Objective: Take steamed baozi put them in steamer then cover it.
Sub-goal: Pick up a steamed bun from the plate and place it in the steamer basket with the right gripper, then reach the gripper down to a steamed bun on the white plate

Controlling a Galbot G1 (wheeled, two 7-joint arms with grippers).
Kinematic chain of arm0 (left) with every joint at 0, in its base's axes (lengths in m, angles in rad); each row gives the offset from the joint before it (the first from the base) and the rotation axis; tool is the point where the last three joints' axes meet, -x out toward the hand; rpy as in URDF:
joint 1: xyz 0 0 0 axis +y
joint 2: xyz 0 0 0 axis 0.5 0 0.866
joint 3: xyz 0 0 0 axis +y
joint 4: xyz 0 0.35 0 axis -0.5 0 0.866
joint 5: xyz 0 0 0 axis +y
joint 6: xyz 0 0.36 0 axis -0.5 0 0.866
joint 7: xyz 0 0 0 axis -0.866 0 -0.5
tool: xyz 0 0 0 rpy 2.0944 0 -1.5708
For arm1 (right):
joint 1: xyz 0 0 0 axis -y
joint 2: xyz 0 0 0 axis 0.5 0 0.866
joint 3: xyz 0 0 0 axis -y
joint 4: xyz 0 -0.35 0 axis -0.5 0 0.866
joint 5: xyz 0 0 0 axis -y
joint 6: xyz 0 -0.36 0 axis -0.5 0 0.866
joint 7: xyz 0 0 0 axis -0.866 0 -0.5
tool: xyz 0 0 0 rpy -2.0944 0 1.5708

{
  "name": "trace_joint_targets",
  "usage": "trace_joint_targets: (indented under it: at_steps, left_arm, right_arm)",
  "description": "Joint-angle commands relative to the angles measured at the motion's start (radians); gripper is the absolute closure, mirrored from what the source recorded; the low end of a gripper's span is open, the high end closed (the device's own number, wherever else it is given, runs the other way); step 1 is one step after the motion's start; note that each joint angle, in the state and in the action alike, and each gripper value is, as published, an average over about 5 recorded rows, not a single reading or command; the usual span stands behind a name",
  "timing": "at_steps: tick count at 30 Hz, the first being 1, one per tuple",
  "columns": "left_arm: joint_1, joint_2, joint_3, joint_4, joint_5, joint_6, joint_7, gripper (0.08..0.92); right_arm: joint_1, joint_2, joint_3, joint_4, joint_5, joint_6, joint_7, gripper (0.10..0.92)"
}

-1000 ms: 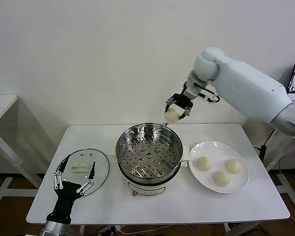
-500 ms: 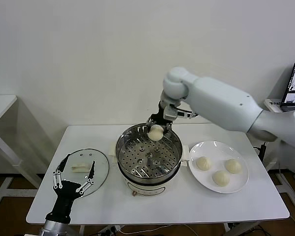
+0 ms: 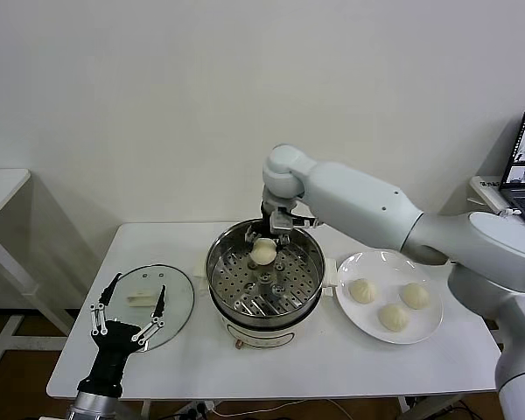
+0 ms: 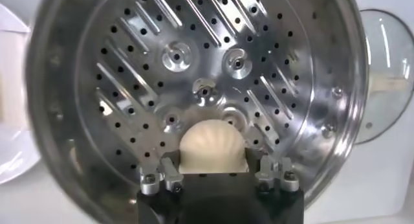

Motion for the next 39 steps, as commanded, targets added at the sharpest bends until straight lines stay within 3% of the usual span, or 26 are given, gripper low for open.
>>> trace_joint_targets:
  at_steps: [1, 6, 11, 17, 22, 25, 32, 39]
  left_arm:
    - [0.000, 0.000, -0.002, 0.001, -0.007, 0.001, -0.001, 0.177]
    - [-0.002, -0.001, -0.003, 0.000, -0.009, 0.002, -0.003, 0.177]
    - [-0.006, -0.001, -0.005, 0.004, -0.011, 0.003, -0.004, 0.177]
    - [-0.012, 0.001, -0.002, 0.005, -0.011, 0.008, -0.004, 0.177]
    - [-0.018, 0.005, 0.005, 0.002, -0.009, 0.015, -0.004, 0.177]
    - [-0.021, 0.008, 0.010, -0.001, -0.008, 0.018, -0.004, 0.177]
    - [-0.022, 0.011, 0.019, -0.004, -0.005, 0.018, -0.005, 0.177]
    - [-0.031, 0.003, 0.029, 0.009, -0.002, 0.021, -0.006, 0.177]
  right_arm:
    - [-0.035, 0.030, 0.007, -0.020, -0.057, 0.000, 0.006, 0.289]
    - [-0.037, 0.016, 0.011, -0.001, -0.059, -0.018, 0.008, 0.209]
    - [0.009, -0.058, 0.030, 0.075, 0.053, -0.093, -0.061, 0.203]
    - [0.140, -0.247, 0.042, 0.148, 0.403, -0.354, -0.162, 0.203]
    - [0.318, -0.416, -0.168, 0.127, 0.790, -0.723, -0.029, 0.203]
    - [0.383, -0.498, -0.315, 0.118, 0.910, -0.837, 0.019, 0.203]
    - [0.299, -0.644, -0.460, 0.132, 0.914, -0.928, 0.067, 0.203]
    - [0.116, -0.661, -0.432, 0.110, 0.872, -0.960, 0.133, 0.203]
